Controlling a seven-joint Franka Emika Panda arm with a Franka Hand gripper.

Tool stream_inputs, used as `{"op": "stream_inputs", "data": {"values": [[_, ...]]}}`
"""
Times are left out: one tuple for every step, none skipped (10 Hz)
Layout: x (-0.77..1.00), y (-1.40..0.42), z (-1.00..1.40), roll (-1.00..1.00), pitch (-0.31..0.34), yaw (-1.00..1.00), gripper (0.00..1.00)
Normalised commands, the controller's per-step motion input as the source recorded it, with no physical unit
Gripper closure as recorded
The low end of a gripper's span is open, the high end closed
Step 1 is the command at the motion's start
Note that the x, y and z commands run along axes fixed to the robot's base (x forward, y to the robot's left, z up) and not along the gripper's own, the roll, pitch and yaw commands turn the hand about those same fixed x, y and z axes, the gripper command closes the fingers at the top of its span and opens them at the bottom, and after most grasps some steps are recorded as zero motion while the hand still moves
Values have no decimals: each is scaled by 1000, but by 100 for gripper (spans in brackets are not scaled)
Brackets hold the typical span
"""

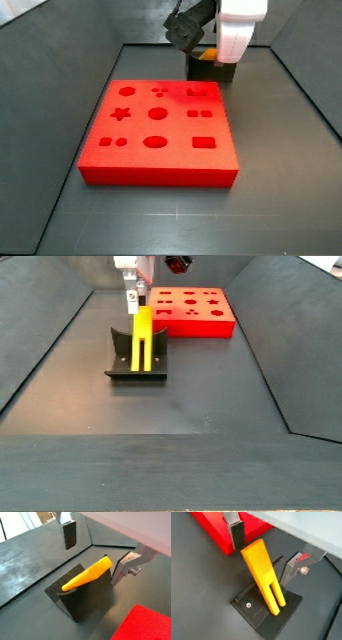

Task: Pick up the square-circle object. Move up. Rotate the square-circle object. Place the square-circle object on the fixture. Regrasp the square-circle object. Move to above the board. Insert the square-circle object.
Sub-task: Regrasp the square-circle object.

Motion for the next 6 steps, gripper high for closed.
{"op": "stream_inputs", "data": {"values": [[78,-11,7,-43,210,62,0],[78,-11,7,-43,210,62,0],[78,-11,7,-43,210,62,0],[78,-11,7,-43,210,62,0],[78,-11,7,-43,210,62,0],[78,-11,7,-43,210,62,0]]}}
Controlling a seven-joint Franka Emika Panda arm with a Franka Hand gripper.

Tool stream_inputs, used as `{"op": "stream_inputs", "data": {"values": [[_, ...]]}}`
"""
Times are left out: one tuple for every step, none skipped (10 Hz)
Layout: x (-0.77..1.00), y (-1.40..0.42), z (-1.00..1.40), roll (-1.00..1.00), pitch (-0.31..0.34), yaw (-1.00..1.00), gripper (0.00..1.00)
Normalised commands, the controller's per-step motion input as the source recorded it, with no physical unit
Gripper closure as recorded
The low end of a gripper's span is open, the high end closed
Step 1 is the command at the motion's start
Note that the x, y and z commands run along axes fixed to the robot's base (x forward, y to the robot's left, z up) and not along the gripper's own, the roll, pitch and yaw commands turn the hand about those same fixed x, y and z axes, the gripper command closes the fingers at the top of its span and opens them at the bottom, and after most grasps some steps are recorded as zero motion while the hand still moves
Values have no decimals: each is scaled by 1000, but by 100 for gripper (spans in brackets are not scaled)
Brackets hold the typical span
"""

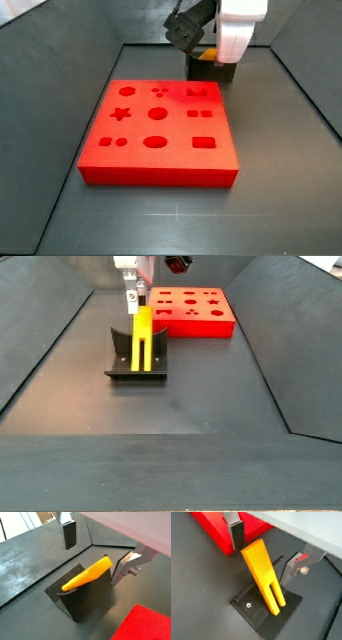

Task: Pick up the square-circle object. Move up. Rotate the square-circle object. Place the square-circle object on the fixture. Regrasp the square-circle object. Move to above the board. Insert the square-circle object.
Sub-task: Regrasp the square-circle object, then rotate the square-circle object.

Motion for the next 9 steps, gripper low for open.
{"op": "stream_inputs", "data": {"values": [[78,-11,7,-43,210,62,0],[78,-11,7,-43,210,62,0],[0,500,167,0,0,0,100],[-1000,196,757,0,0,0,100],[-1000,193,756,-5,-6,-3,100],[-1000,173,736,-25,-20,-18,100],[-1000,159,716,-34,-17,-24,100],[-1000,153,701,-39,-12,-29,100],[-1000,139,657,-50,8,-37,100]]}}
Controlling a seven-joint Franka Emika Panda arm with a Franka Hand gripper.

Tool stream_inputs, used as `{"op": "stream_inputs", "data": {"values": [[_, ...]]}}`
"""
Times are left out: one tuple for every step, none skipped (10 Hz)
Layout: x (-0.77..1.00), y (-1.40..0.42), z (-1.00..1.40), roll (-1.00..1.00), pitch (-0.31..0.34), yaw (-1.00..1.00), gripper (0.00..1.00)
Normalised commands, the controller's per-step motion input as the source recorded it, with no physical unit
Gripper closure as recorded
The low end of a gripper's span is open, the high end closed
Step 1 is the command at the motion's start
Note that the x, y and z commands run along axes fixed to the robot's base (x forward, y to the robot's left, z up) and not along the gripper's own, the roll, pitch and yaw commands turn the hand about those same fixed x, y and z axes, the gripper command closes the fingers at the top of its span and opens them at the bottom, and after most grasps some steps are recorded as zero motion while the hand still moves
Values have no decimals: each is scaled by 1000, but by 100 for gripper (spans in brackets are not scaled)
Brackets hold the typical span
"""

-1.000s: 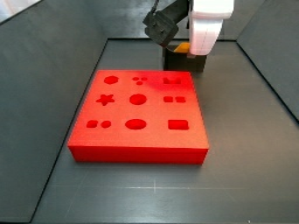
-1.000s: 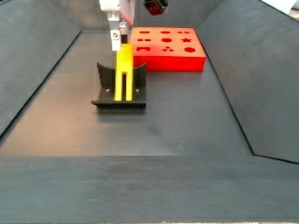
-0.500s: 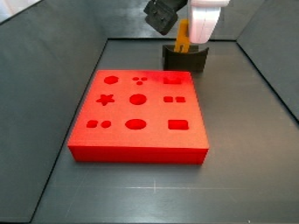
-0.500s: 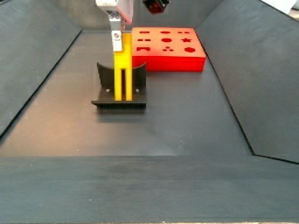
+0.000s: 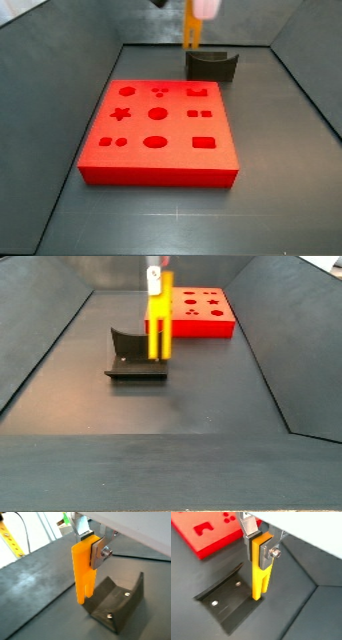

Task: Pick up the square-circle object. Move up. Rotate the square-circle object. Place the square-circle object on the fixture. Regrasp the square-circle object. Move to above the board. Insert the square-circle object.
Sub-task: Rotate the square-circle object.

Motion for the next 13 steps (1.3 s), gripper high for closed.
{"op": "stream_inputs", "data": {"values": [[-1000,134,639,-55,17,-37,100],[-1000,122,598,-64,37,-34,100],[-1000,115,576,-69,48,-34,100],[-1000,103,526,-80,65,-32,100],[-909,80,419,-98,72,-25,100],[-726,53,276,-110,82,-20,100],[-531,36,167,-108,81,-14,100],[-328,27,108,-100,68,-9,100],[0,0,0,-1000,74,-971,100],[74,14,-53,-1000,90,-953,100],[37,60,-28,-1000,114,-921,100],[-5,9,-1,-1000,151,-911,100],[-11,4,5,-1000,184,-894,100]]}}
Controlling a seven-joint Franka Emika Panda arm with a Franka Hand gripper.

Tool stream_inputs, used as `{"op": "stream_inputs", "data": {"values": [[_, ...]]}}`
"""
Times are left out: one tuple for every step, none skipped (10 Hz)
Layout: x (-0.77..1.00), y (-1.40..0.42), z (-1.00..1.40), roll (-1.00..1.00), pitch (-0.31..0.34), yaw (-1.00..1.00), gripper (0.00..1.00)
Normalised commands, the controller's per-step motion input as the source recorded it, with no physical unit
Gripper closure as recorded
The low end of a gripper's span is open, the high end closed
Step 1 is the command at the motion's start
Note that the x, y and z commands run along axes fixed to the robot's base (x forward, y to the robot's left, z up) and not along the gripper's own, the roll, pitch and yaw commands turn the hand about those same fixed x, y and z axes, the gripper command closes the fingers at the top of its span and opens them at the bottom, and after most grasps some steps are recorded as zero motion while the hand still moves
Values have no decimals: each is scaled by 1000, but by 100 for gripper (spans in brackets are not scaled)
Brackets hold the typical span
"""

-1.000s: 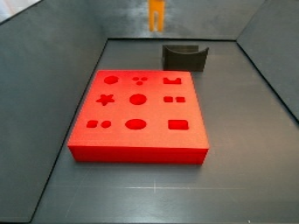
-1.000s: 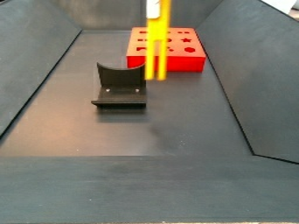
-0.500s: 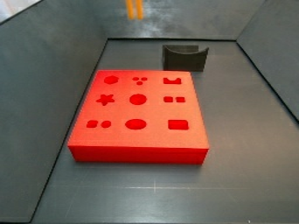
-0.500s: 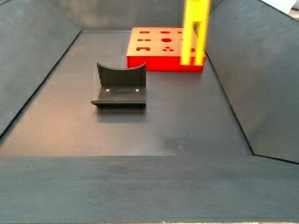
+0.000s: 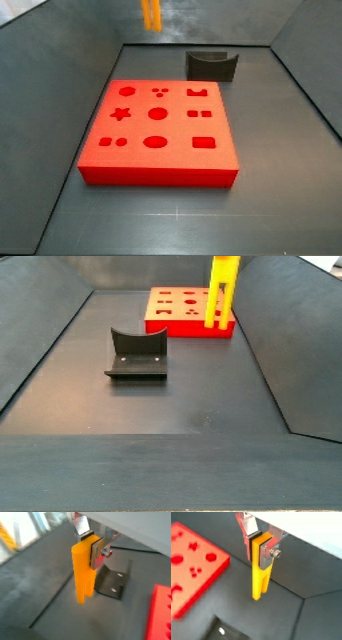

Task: Pick up the square-circle object. Move up. Rotate the square-circle object. Place the square-circle object on the fixture. Regrasp the square-circle object. Move to above the board. Insert the square-circle object.
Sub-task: Rotate the square-circle object.

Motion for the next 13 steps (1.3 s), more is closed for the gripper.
{"op": "stream_inputs", "data": {"values": [[3,24,2,-880,180,-745,100],[22,23,7,-561,140,-426,100],[26,11,7,-423,131,-306,100],[37,4,13,-241,120,-146,100],[-39,32,0,-58,35,-1000,100],[-35,33,-5,-55,31,-1000,100],[-30,31,0,-60,33,-1000,100],[-24,27,5,-66,35,-1000,100],[-19,26,9,-76,39,-1000,100],[-16,25,11,-86,44,-1000,100],[-14,25,13,-105,53,-1000,100],[-13,25,14,-117,59,-1000,100],[-11,25,16,-155,77,-1000,100]]}}
